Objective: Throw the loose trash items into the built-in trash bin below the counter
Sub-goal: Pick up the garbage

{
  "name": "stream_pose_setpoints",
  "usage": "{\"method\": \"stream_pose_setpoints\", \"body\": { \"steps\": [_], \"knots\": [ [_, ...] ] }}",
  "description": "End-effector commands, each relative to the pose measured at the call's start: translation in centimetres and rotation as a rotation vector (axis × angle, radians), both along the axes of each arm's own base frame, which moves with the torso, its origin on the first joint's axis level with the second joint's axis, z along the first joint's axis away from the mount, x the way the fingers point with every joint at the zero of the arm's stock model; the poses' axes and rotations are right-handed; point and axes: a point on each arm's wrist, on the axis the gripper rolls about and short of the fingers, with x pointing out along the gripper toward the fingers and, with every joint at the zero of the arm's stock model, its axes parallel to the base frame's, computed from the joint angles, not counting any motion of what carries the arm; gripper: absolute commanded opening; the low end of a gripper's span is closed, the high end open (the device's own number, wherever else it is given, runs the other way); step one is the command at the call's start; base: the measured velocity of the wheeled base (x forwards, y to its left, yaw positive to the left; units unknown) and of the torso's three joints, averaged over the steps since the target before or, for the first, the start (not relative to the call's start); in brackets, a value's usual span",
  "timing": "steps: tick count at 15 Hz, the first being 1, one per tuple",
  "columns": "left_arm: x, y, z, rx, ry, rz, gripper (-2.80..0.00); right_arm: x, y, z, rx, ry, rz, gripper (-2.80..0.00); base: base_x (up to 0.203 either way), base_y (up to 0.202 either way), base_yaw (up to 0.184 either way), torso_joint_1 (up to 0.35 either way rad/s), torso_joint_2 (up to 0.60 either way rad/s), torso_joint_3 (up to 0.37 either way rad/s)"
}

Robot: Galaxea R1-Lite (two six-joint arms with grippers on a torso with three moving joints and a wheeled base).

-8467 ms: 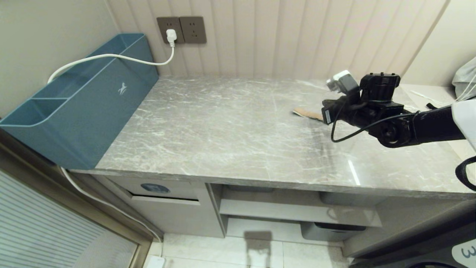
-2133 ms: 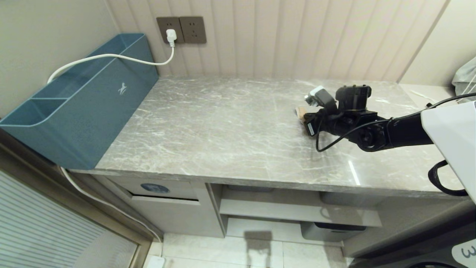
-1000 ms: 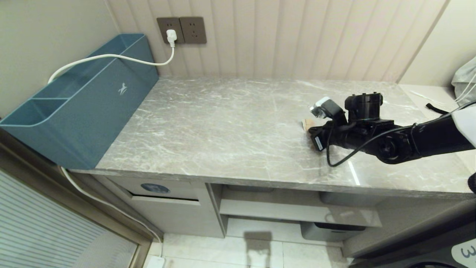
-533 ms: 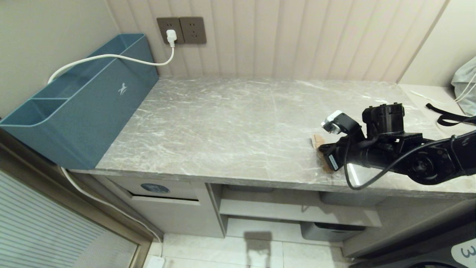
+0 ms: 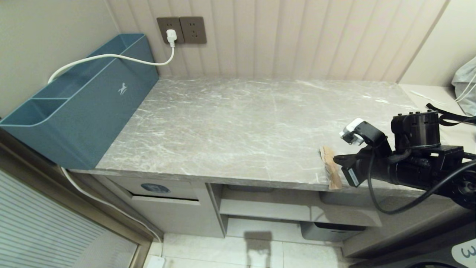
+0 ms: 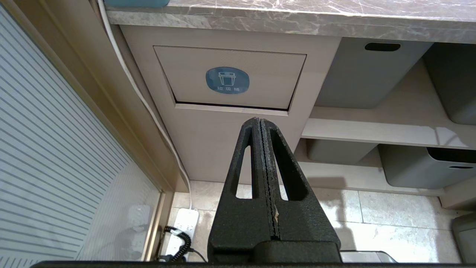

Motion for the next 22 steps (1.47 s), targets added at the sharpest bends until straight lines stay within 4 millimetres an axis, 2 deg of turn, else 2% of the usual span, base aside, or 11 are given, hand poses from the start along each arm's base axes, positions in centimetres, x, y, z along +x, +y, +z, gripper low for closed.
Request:
{"method": "stream_pose_setpoints", "body": {
  "steps": [1,3,6,8,10,14,15,19,22],
  "knots": [
    [0.0,0.0,0.0,0.000,0.001,0.000,-2.80,-1.3,-0.3,0.6,0.002,-0.021,0.002,-2.80,0.000,0.000,0.000,0.000,0.00,0.000],
    [0.0,0.0,0.0,0.000,0.001,0.000,-2.80,-2.1,-0.5,0.7,0.003,-0.021,0.002,-2.80,0.000,0.000,0.000,0.000,0.00,0.000],
    [0.0,0.0,0.0,0.000,0.001,0.002,-2.80,-3.0,-0.9,2.1,0.029,-0.064,-0.011,-2.80,0.000,0.000,0.000,0.000,0.00,0.000],
    [0.0,0.0,0.0,0.000,0.001,0.001,-2.80,-3.4,-0.9,2.0,0.033,-0.060,-0.002,-2.80,0.000,0.000,0.000,0.000,0.00,0.000],
    [0.0,0.0,0.0,0.000,0.001,0.002,-2.80,-5.0,-0.7,1.6,0.061,-0.036,0.018,-2.80,0.000,0.000,0.000,0.000,0.00,0.000],
    [0.0,0.0,0.0,0.000,0.001,0.002,-2.80,-6.4,-0.8,0.6,0.134,0.021,-0.008,-2.80,0.000,0.000,0.000,0.000,0.00,0.000],
    [0.0,0.0,0.0,0.000,0.001,0.000,-2.80,-7.4,-1.0,0.6,0.178,0.032,-0.026,-2.80,0.000,0.000,0.000,0.000,0.00,0.000],
    [0.0,0.0,0.0,0.000,0.001,0.002,-2.80,-8.6,-0.7,0.3,0.399,0.139,-0.054,-2.80,0.000,0.000,0.000,0.000,0.00,0.000],
    [0.0,0.0,0.0,0.000,0.001,0.000,-2.80,-9.8,0.5,-1.3,0.546,0.297,-0.044,-2.80,0.000,0.000,0.000,0.000,0.00,0.000]
  ]
}}
